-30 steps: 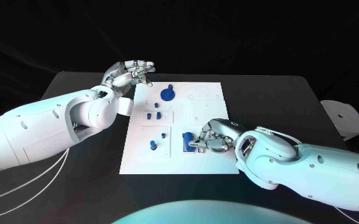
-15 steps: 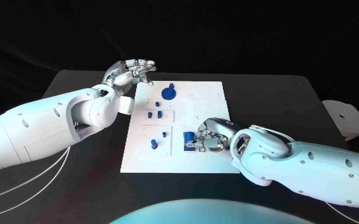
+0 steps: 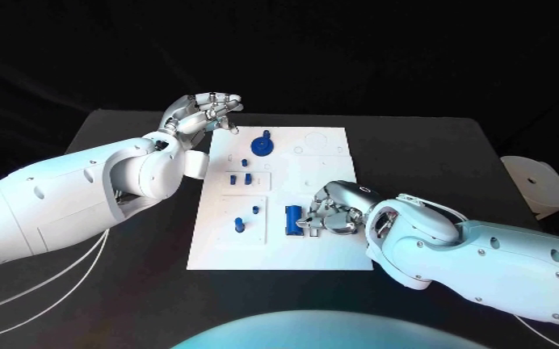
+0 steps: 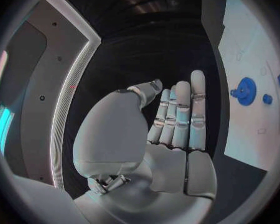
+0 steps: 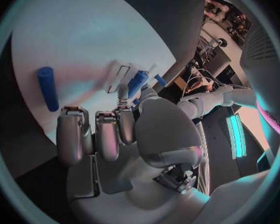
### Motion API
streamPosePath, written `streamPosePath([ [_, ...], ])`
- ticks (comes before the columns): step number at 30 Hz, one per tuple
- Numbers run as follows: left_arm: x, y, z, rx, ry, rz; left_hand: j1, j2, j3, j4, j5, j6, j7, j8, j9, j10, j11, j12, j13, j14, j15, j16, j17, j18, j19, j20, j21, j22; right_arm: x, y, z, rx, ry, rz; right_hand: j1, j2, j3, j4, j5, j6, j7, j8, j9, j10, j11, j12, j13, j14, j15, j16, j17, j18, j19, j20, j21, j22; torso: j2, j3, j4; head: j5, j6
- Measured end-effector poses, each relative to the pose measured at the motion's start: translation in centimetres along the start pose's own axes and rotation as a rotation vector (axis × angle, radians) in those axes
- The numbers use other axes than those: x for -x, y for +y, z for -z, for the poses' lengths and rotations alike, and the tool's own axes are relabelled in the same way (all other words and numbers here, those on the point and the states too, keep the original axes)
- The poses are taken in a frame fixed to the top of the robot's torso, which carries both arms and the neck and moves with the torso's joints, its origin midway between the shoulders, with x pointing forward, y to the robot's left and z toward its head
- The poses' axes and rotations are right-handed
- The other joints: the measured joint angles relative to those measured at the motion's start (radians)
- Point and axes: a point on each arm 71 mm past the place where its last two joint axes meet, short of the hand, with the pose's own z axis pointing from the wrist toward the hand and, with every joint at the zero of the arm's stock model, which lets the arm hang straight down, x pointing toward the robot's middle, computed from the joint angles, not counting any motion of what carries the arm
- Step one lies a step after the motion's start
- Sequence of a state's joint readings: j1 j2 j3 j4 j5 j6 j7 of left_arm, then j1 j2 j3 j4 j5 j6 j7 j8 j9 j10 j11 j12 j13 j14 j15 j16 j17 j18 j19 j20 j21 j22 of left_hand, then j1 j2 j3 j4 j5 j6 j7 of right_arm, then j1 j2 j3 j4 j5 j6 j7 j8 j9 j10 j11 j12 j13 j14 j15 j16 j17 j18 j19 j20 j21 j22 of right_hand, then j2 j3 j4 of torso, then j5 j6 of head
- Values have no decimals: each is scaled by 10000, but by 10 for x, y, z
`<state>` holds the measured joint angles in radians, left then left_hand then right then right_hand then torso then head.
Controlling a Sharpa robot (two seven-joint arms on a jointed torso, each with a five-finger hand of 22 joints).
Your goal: Assemble the parts on the task board
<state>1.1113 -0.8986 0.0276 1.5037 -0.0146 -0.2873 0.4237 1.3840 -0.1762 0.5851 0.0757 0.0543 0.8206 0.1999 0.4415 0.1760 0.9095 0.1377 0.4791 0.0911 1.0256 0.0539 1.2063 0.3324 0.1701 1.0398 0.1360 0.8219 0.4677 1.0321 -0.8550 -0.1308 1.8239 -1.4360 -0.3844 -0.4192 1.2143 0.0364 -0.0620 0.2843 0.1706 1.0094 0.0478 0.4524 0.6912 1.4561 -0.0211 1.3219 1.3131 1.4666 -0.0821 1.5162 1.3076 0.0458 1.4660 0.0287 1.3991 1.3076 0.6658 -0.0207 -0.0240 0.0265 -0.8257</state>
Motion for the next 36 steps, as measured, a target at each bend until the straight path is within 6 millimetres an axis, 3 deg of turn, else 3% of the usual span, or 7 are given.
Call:
streamPosePath([
  [8,1,0,0,2,-23,-10,0,0,0,0,0,0,0,0,-1,0,0,0,0,0,0,0,0,0,0,0,0,1,33,-21,13,-324,-920,-50,719,-320,-261,-13,-15,-214,143,-233,-90,-276,83,-212,9,3,6,-127,-1,0,0,0,-593,-1,-7,3,-38,-108,78],
  [16,1,0,0,4,-15,-6,0,0,0,0,0,0,0,0,-1,1,0,0,-1,0,0,0,0,0,0,0,0,1,45,-56,26,-1172,-1210,190,974,-505,-551,27,-23,-293,222,-349,-157,-415,193,-463,14,-19,56,-194,-1,0,0,77,-701,-2,-12,33,-115,-222,113],
  [25,1,1,0,14,-18,-4,0,0,0,0,0,0,0,0,-2,1,0,0,-1,0,0,0,0,-1,0,0,0,1,39,-71,35,-1523,-1047,459,981,-513,-591,42,115,-293,222,-389,-170,-467,176,-645,96,16,91,-194,-2,1,0,77,-700,-3,-12,46,-120,-309,117],
  [36,3,1,1,27,-44,-15,1,0,0,0,0,0,0,0,-3,1,-1,0,-2,0,0,0,-8,0,0,0,0,2,25,-74,35,-1644,-697,668,981,-513,-646,42,154,-292,222,-388,-178,-469,178,-754,239,16,91,-194,-2,1,0,76,-700,-3,5,28,-106,-314,86],
])
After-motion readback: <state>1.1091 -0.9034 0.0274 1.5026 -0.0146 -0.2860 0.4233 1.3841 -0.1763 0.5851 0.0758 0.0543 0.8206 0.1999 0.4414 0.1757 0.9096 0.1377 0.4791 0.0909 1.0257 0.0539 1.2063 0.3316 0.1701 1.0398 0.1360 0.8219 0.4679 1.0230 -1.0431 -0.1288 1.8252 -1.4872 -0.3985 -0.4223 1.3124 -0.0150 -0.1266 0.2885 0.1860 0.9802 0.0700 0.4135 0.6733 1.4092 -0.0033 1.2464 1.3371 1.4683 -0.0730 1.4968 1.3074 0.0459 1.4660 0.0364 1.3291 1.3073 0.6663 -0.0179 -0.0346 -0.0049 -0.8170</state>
